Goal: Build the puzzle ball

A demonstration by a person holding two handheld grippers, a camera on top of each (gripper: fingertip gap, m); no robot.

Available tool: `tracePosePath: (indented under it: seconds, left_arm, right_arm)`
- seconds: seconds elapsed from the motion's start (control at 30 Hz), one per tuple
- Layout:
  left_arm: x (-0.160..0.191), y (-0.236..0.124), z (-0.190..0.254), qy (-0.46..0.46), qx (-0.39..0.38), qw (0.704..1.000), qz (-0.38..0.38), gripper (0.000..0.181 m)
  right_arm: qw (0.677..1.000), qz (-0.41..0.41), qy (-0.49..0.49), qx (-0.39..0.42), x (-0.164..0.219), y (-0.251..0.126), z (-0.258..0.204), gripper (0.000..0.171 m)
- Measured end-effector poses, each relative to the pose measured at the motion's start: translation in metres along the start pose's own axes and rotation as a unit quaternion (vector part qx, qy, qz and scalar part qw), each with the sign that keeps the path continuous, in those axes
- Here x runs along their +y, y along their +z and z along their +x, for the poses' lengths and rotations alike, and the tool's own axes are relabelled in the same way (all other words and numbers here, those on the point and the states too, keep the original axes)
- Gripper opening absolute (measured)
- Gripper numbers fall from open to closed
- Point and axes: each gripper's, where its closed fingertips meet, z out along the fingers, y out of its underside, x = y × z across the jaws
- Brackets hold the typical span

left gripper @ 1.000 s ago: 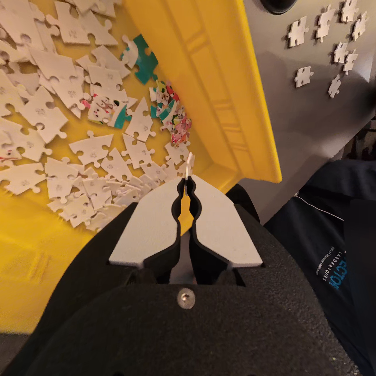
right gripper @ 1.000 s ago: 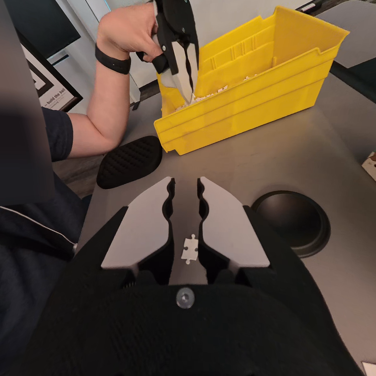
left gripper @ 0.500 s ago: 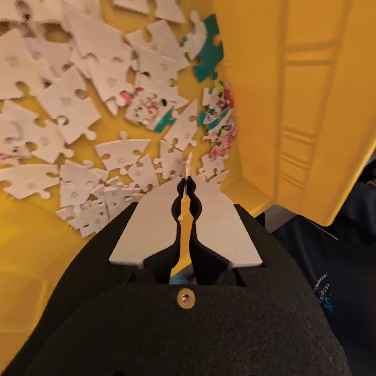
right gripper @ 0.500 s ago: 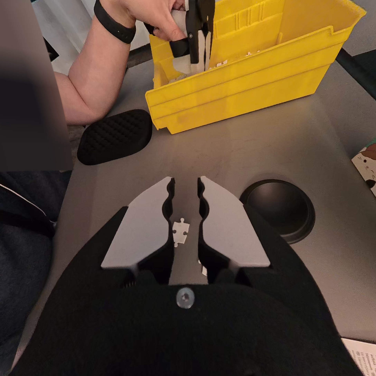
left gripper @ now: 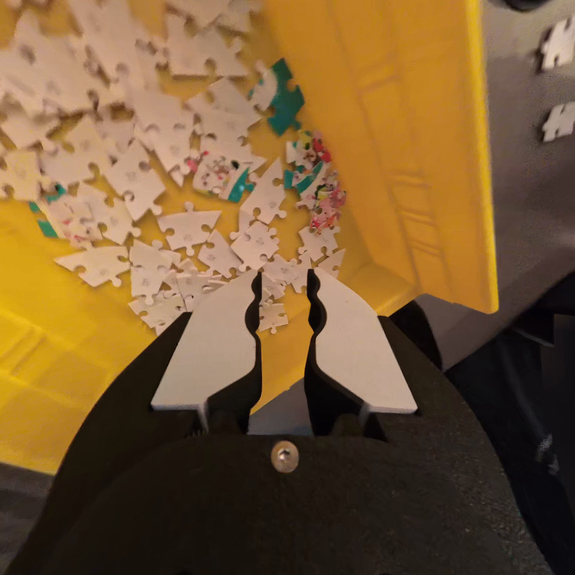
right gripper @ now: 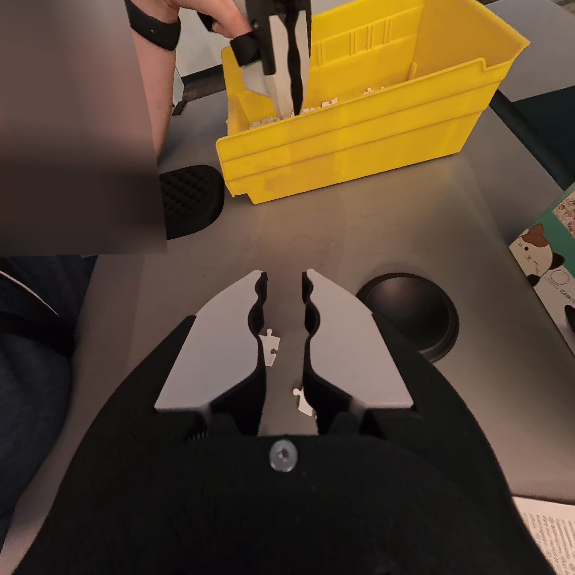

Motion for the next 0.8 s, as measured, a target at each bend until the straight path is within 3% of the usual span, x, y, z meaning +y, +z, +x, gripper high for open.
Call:
tracePosePath:
  seconds: [0.1, 0.13, 0.2, 0.37, 0.57, 0.8]
  left_arm:
    - [-0.009, -0.016, -0.023, 0.075, -0.154, 0.985, 0.009, 0.022]
    - [-0.015, -0.027, -0.031, 0.096, -0.209, 0.973, 0.027, 0.013]
    - [-0.023, -0.049, -0.032, 0.114, -0.257, 0.957, 0.071, 0.002]
    - [-0.032, -0.096, -0.026, 0.103, -0.279, 0.937, 0.184, 0.025]
    - [-0.037, -0.154, -0.014, 0.103, -0.251, 0.888, 0.371, 0.023]
    - [-0.023, -0.177, 0.004, 0.099, -0.187, 0.816, 0.538, 0.029]
  right_arm:
    - [1.000, 0.007, -0.001, 0.001, -0.002, -0.003, 0.001, 0.023]
    - [1.000, 0.009, 0.000, -0.001, -0.003, -0.004, 0.000, 0.023]
    - [1.000, 0.011, -0.001, 0.001, -0.003, -0.005, 0.001, 0.023]
    - [1.000, 0.016, 0.000, 0.001, -0.005, -0.009, 0.002, 0.023]
    - [1.000, 0.020, -0.010, 0.008, -0.011, -0.013, 0.001, 0.023]
    - [1.000, 0.026, -0.003, 0.008, -0.012, -0.014, 0.002, 0.023]
